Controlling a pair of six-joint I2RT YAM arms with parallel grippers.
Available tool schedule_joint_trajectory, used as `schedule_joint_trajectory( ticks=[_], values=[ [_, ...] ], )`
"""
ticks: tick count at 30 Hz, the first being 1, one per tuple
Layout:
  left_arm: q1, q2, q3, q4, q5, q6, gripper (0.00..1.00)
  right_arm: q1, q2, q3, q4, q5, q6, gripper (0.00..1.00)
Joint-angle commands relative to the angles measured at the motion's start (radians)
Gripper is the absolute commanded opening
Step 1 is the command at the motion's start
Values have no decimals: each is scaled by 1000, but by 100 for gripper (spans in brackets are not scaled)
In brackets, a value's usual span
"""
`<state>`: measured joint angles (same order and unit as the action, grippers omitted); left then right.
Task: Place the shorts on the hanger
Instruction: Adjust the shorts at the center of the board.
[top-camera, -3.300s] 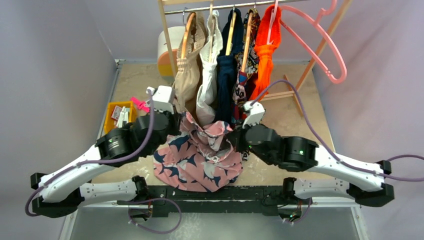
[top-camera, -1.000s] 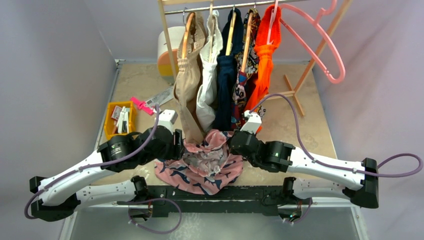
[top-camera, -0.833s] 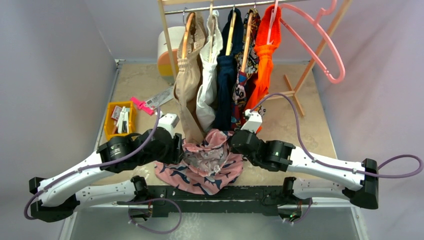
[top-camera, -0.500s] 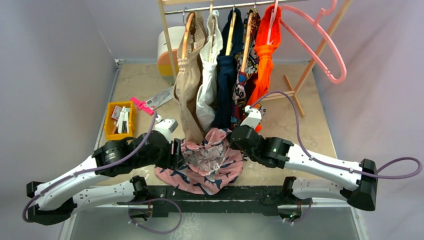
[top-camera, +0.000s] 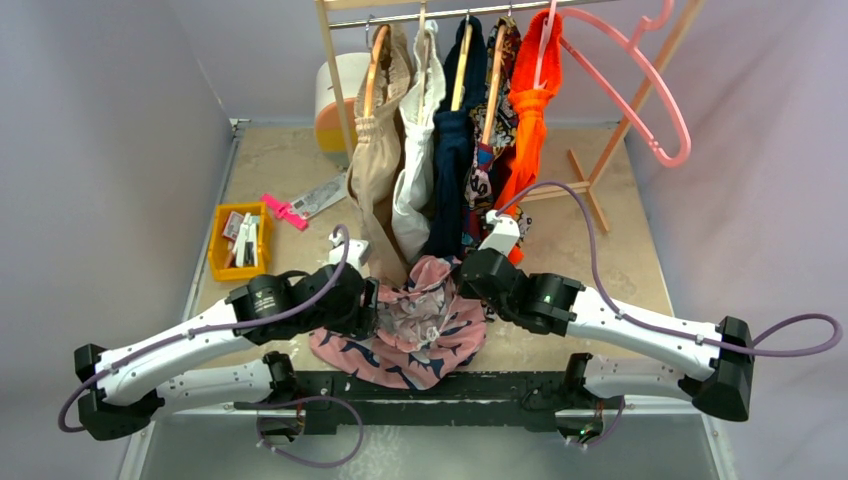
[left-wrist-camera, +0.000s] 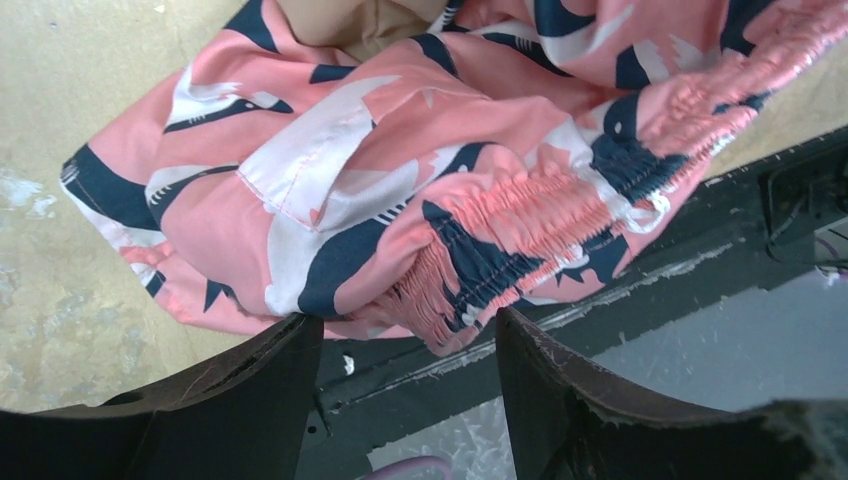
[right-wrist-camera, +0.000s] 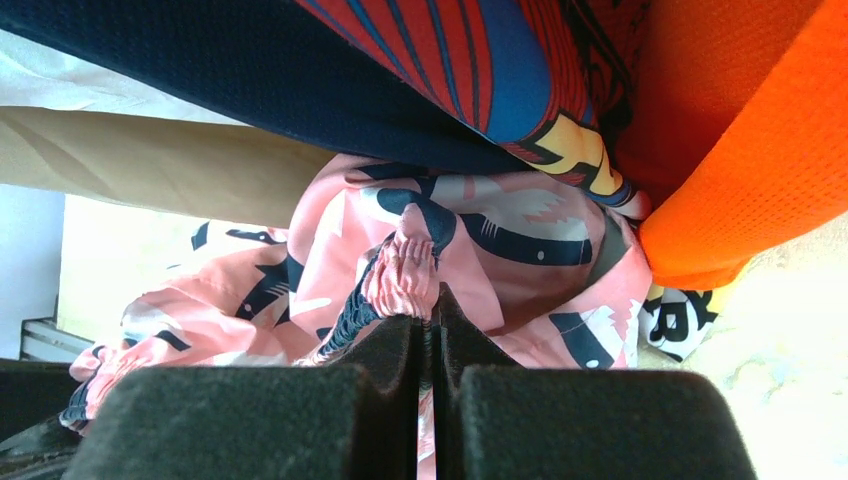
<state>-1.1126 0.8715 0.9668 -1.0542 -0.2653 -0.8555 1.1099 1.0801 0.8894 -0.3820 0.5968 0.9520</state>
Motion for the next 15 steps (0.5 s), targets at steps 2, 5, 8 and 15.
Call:
schedule_joint_trajectory(
  ticks=[2, 5, 8, 15],
  values=[
    [2, 14, -15, 41, -116, -39, 63, -6, -5, 34, 31, 1, -15, 0],
    [3, 18, -33, 70, -137, -53, 61, -6, -9, 31, 31, -3, -15, 0],
    [2, 26, -42, 66, -168, -60, 49, -6, -18, 34, 22, -6, -16, 0],
    [2, -49, 43, 27, -269, -66, 6, -7, -112, 9, 106, -102, -200, 0]
  ],
)
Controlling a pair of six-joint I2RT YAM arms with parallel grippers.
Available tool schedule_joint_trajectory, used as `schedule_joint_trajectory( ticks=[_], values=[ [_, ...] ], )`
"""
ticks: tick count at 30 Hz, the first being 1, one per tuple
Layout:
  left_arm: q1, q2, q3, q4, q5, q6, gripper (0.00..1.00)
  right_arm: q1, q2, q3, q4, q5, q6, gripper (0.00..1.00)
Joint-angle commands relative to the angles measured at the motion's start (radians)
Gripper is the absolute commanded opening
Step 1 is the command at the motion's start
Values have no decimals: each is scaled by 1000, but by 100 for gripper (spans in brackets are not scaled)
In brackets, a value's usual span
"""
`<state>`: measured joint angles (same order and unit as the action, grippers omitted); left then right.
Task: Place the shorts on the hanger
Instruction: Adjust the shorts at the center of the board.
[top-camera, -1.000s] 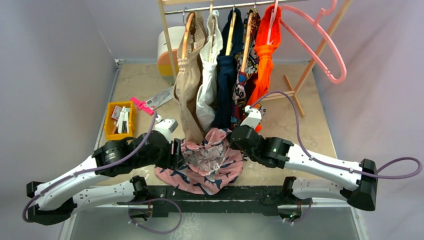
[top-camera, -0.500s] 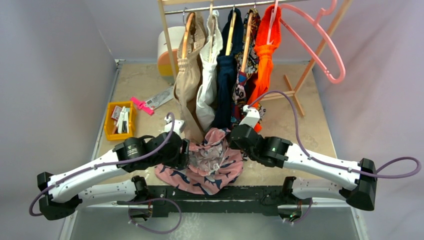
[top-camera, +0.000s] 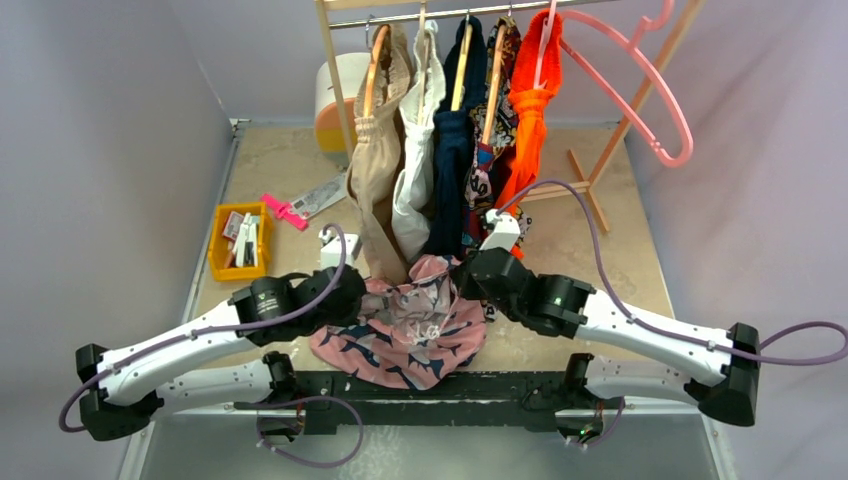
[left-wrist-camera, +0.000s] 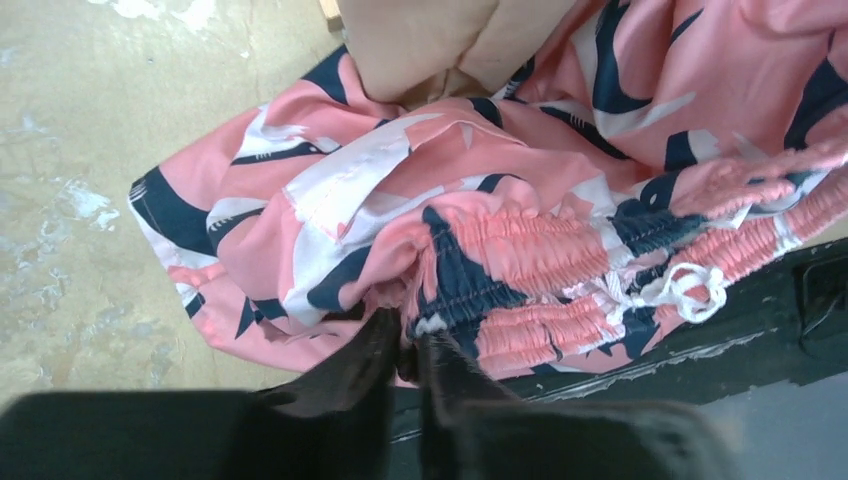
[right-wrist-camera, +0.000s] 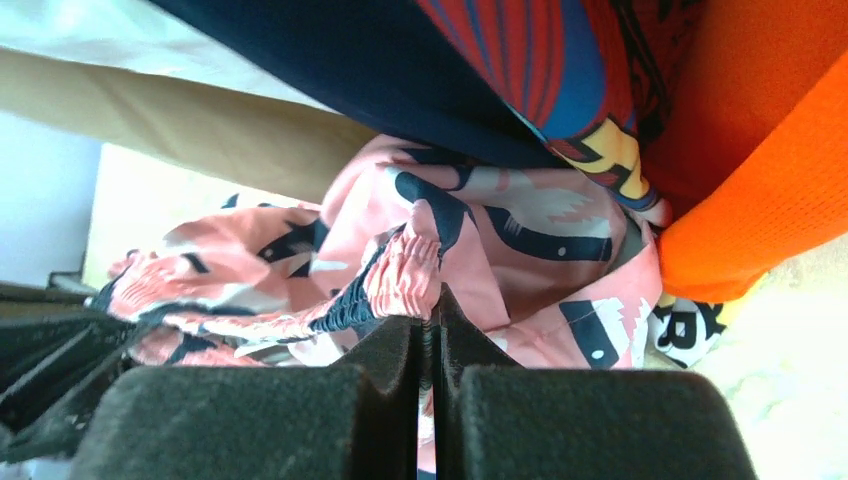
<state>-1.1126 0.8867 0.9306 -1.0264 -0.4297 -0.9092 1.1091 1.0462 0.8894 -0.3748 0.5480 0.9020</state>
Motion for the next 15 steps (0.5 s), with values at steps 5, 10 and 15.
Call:
schedule_joint_trajectory(
  ticks=[5, 10, 15],
  values=[
    [3, -142, 314, -25, -251, 63, 0, -4, -192, 66, 192, -197, -426, 0],
    [2, -143, 546, 45, -328, 217, 0, -3, -197, 311, 203, -330, -635, 0],
    [2, -151, 641, 187, -308, 334, 0, -4, -150, 466, 220, -367, -706, 0]
  ],
)
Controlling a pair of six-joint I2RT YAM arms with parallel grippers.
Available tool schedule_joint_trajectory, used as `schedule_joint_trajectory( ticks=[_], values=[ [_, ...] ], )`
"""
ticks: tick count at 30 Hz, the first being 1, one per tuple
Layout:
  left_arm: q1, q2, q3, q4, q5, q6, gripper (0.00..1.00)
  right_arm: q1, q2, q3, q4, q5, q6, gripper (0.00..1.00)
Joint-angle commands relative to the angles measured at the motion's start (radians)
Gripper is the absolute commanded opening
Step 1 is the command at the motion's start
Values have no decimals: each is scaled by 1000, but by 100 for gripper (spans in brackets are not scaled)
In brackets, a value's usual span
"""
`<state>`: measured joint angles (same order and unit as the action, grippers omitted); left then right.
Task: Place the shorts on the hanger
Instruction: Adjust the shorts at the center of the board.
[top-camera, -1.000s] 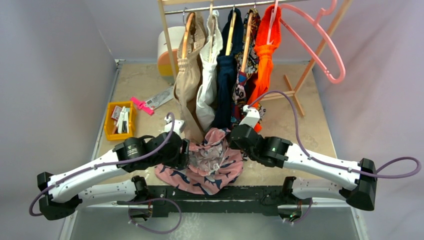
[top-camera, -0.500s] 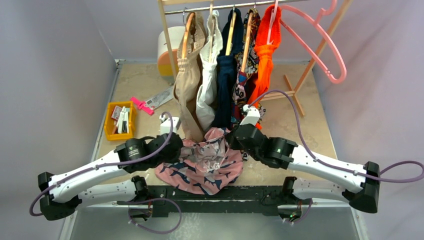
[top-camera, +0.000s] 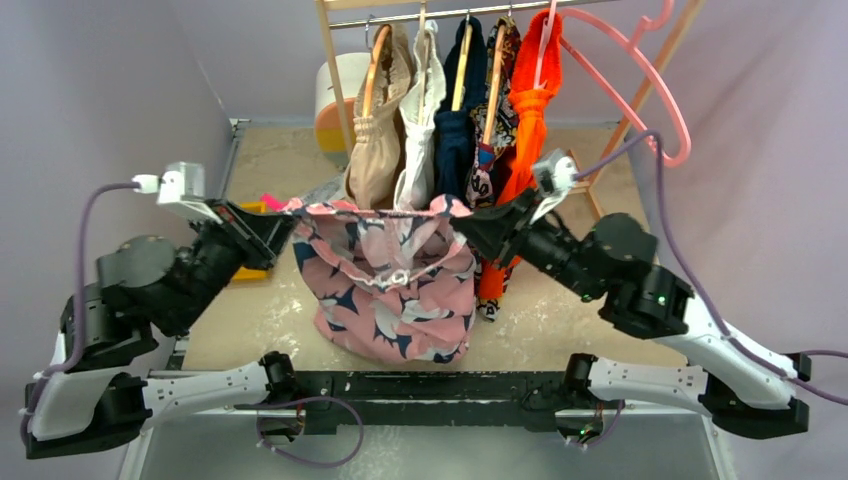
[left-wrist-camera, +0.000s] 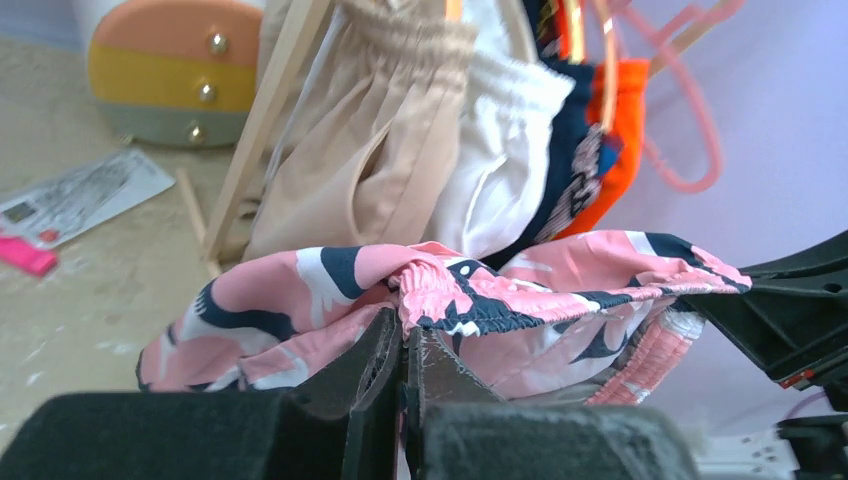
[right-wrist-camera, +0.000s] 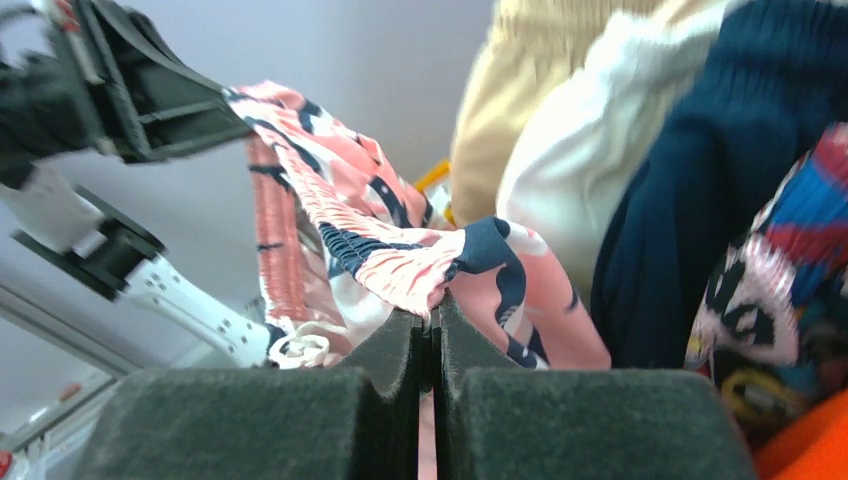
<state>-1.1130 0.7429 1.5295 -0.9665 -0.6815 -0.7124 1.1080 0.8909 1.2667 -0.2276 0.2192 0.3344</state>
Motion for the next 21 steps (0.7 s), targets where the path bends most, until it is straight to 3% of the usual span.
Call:
schedule_joint_trajectory(
  ticks=[1, 4, 5, 9, 12, 14, 19, 21],
  values=[
    [2, -23, 28, 156, -46, 153, 0, -3, 12, 89, 78, -5, -135, 0],
    [2, -39, 19, 224, -31, 185, 0, -3, 52, 115, 62, 113, -126, 0],
    [2, -21, 49, 234, -25, 209, 0, -4, 83, 198, 34, 131, -140, 0],
    [3, 153, 471, 197, 36, 302, 0, -2, 216, 640, -72, 92, -213, 0],
    [4, 243, 666, 170, 98, 329, 0, -3, 239, 772, -56, 50, -211, 0],
    [4, 221, 614, 172, 73, 324, 0, -3, 211, 694, -39, 92, -188, 0],
    [4, 19, 242, 198, -103, 246, 0, -3, 121, 345, -94, 248, -103, 0],
    [4, -13, 191, 189, -149, 239, 0, -4, 137, 333, -167, 298, -86, 0]
  ],
)
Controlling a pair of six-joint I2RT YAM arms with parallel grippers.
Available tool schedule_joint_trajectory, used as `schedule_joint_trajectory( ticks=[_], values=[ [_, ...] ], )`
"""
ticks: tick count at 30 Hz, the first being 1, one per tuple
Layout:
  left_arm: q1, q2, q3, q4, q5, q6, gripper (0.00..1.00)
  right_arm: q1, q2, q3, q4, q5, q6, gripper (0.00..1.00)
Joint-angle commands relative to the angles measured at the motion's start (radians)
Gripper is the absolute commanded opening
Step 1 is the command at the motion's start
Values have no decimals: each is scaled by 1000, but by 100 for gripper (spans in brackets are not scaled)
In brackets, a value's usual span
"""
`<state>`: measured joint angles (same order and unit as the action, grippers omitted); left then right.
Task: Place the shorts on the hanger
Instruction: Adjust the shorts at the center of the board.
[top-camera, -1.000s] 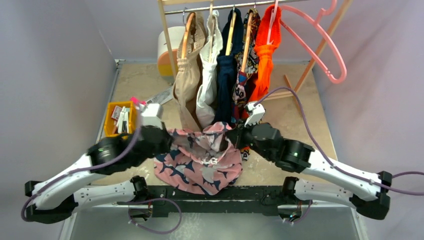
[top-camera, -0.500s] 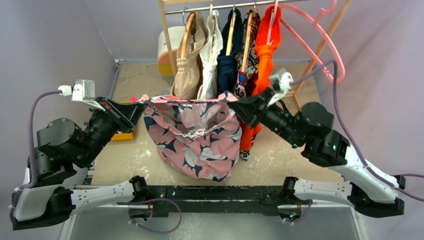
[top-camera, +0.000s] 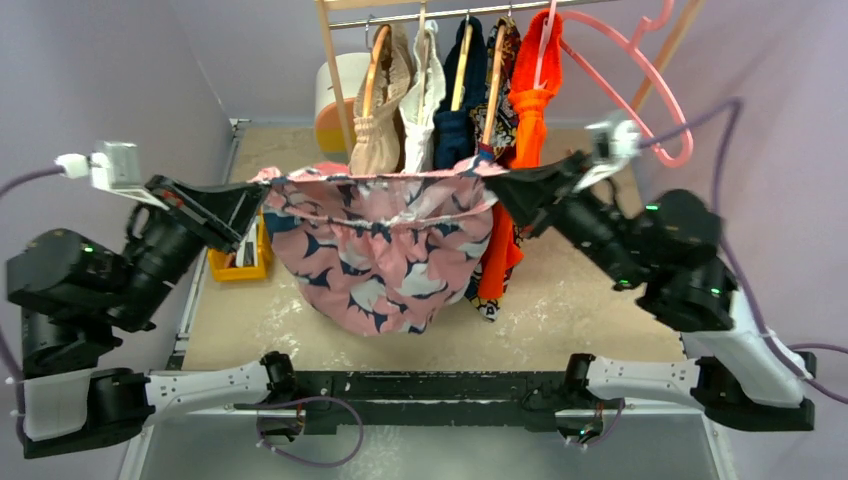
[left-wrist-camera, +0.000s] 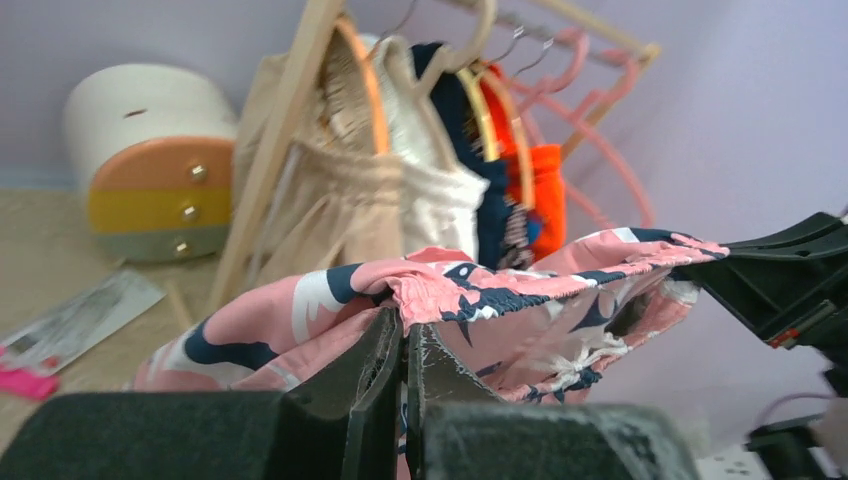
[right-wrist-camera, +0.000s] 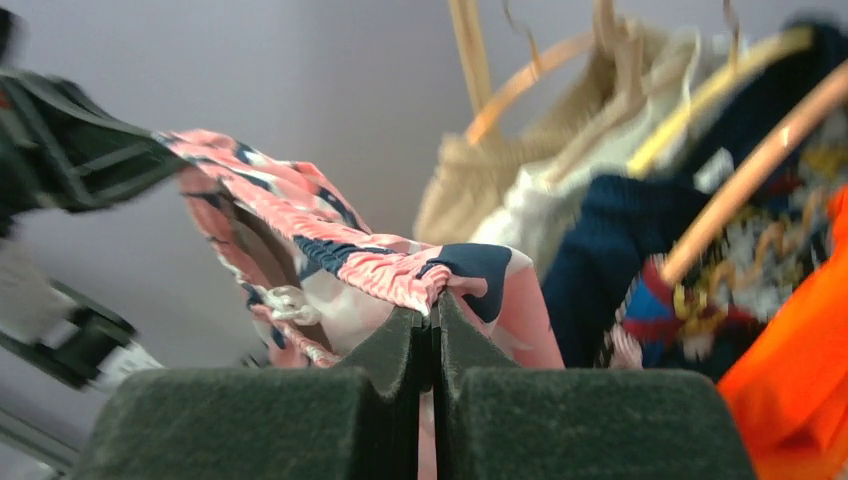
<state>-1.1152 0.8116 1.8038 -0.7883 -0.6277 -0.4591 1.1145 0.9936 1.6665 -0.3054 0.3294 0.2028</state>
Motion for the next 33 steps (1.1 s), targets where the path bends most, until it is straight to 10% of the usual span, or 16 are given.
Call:
schedule_joint_trajectory(
  ticks=[1, 5, 8, 20, 29, 33],
  values=[
    [5, -75, -63, 7, -222, -3, 0, -9, 60, -19, -128, 236, 42, 0],
    [6, 115, 370, -50, -174, 102, 0, -10, 186, 463, -183, 218, -32, 0],
    [6, 243, 620, -112, -81, 127, 0, -9, 76, 399, 51, 6, -57, 0],
    [7, -165, -303, 92, -37, -41, 0, -9, -174, -351, 82, 69, 84, 0],
    [6, -46, -64, 79, 83, 12, 0, -9, -126, -115, 126, -82, -35, 0],
    [6, -76, -185, 111, 83, -2, 0, -10, -142, -231, 167, -42, -29, 0]
  ],
)
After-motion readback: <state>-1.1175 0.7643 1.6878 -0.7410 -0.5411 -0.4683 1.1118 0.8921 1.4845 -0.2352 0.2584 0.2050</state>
